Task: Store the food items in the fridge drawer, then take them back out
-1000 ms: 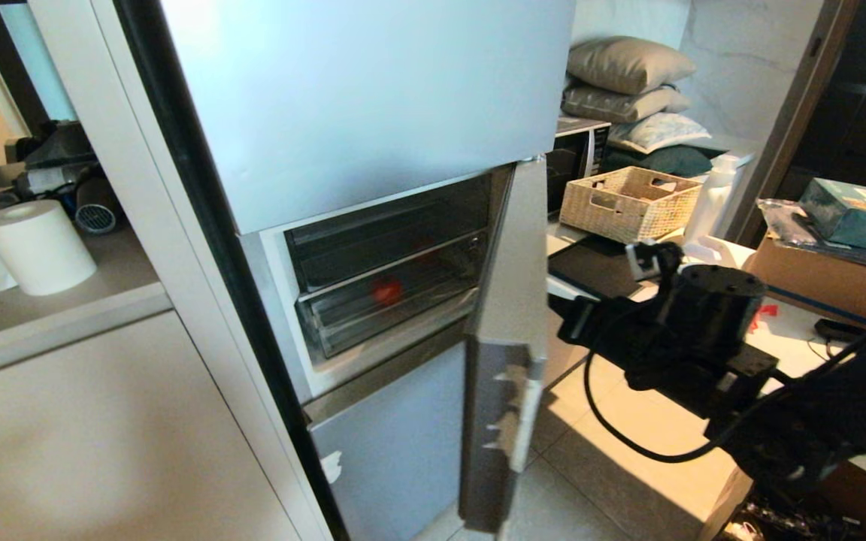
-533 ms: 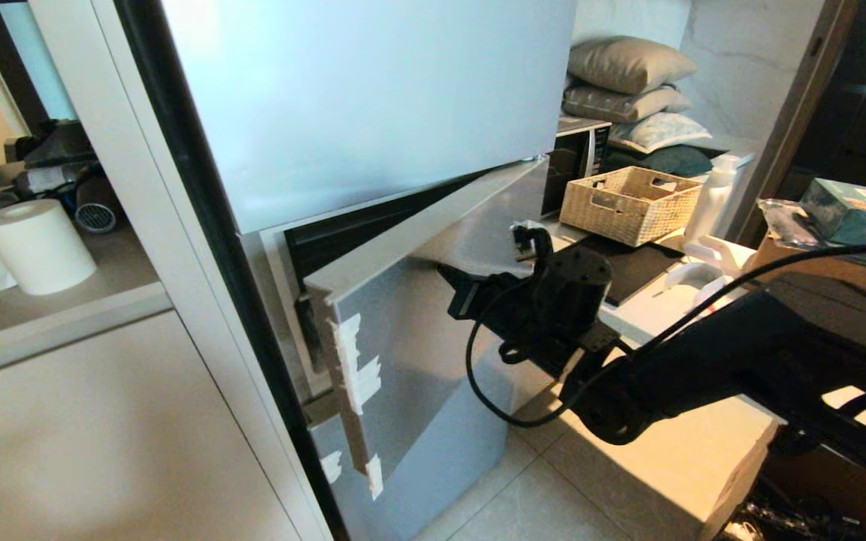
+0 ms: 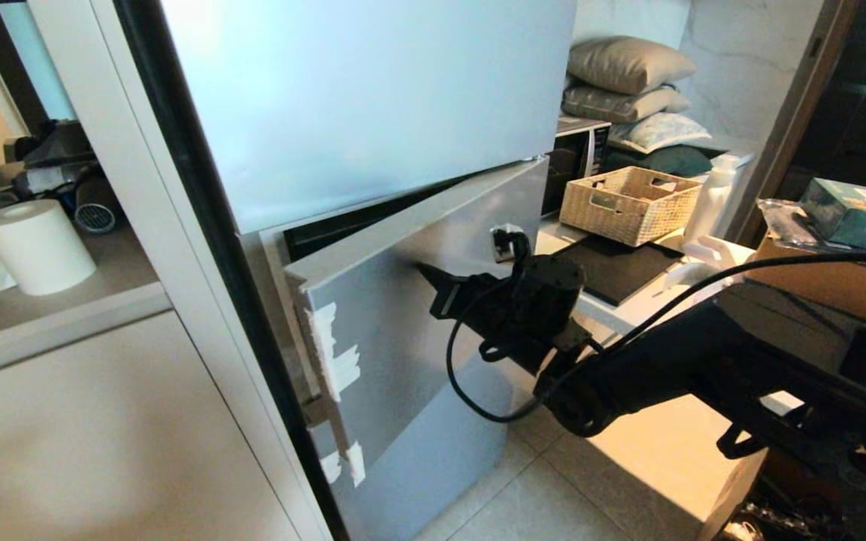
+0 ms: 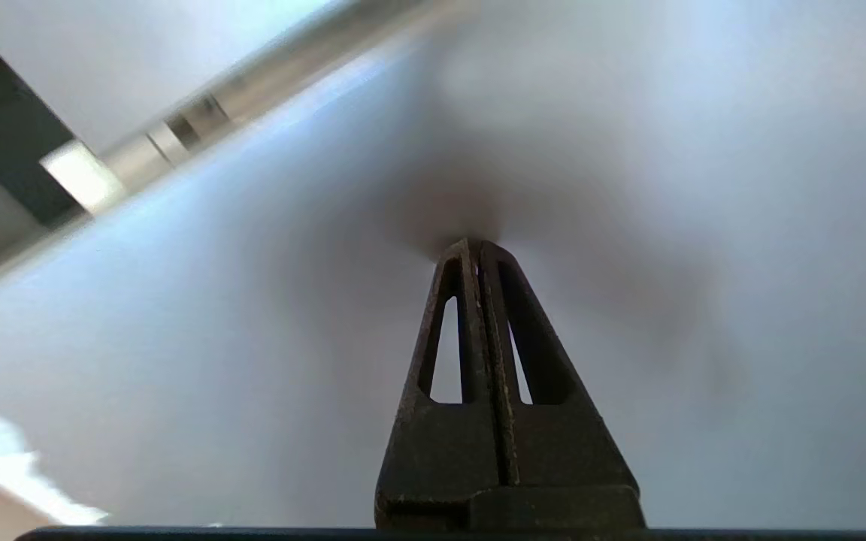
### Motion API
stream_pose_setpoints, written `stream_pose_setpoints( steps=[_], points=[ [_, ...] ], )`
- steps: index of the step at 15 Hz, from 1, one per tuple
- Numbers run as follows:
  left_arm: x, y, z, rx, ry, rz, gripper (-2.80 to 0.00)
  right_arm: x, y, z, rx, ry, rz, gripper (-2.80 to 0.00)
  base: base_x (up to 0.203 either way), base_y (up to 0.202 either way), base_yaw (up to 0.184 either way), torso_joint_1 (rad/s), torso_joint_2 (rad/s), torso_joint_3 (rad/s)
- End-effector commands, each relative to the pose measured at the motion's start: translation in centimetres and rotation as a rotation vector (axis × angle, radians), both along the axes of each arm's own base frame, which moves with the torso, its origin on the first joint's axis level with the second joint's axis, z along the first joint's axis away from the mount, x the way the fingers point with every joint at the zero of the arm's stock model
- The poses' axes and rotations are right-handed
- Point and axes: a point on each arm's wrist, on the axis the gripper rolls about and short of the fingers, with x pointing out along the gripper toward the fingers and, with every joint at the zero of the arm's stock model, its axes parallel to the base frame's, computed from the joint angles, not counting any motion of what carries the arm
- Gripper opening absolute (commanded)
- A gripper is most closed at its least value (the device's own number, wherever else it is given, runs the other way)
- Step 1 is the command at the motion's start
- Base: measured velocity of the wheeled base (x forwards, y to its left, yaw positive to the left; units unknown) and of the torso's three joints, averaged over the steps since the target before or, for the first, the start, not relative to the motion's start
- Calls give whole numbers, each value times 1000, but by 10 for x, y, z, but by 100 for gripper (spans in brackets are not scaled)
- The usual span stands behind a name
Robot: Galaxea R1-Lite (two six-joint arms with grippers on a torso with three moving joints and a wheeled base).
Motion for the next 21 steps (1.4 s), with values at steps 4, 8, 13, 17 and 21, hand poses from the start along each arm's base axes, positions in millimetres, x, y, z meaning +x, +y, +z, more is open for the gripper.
stream_pose_setpoints(
  steps=[4, 8, 13, 17, 21],
  points=[
    [0, 0, 0, 1, -1, -1, -280, 39, 27, -13, 90, -88, -19, -280, 0, 0, 0, 0, 0, 0],
    [0, 0, 0, 1, -2, -1, -280, 35, 23, 6, 146, -79, -39, -280, 0, 0, 0, 0, 0, 0],
    [0, 0, 0, -1, -1, -1, -280, 26, 16, 21, 158, -57, -39, -280, 0, 0, 0, 0, 0, 0],
    [0, 0, 0, -1, -1, -1, -280, -51, -49, 94, 94, -37, -60, -280, 0, 0, 0, 0, 0, 0],
    [0, 0, 0, 1, -1, -1, -280, -178, -179, 154, -27, -19, -212, -280, 0, 0, 0, 0, 0, 0]
  ],
)
